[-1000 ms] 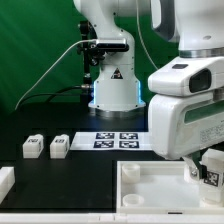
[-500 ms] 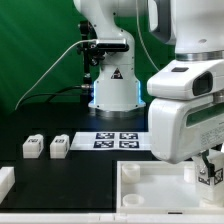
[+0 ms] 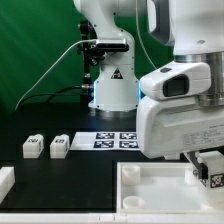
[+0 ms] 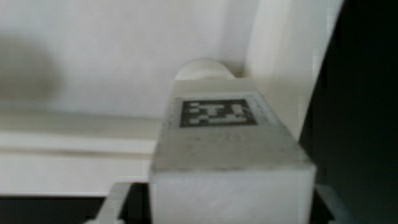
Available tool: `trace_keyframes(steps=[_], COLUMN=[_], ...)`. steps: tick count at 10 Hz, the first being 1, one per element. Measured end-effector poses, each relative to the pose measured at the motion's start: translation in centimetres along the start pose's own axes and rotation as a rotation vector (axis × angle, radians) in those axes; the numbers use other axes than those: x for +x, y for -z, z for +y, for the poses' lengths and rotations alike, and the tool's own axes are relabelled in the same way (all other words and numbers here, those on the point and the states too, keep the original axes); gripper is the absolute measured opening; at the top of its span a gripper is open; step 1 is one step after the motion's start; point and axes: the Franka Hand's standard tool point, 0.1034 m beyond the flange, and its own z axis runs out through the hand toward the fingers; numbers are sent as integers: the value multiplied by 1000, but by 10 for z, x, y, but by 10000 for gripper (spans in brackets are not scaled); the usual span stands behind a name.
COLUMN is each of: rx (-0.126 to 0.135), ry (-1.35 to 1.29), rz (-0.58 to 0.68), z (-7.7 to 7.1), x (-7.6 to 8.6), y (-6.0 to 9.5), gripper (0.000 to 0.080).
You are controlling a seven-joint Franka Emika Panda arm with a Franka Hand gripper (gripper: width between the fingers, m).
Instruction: Assemble one leg
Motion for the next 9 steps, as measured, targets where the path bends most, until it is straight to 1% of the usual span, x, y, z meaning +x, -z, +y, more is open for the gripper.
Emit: trace_keyframes(steps=[1, 2, 3, 6, 7, 8, 9], rx=[-14, -9, 11, 10, 14, 26, 35], ry=[-191, -399, -497, -738, -871, -1084, -1285], rz=[-5, -4, -5, -12, -17, -16, -17], z=[2, 6, 10, 11, 12, 13, 10], x=[1, 2, 1, 0, -1, -5, -8], y=[1, -1, -1, -2, -2, -2, -3], gripper=[291, 292, 292, 294, 294, 294, 294])
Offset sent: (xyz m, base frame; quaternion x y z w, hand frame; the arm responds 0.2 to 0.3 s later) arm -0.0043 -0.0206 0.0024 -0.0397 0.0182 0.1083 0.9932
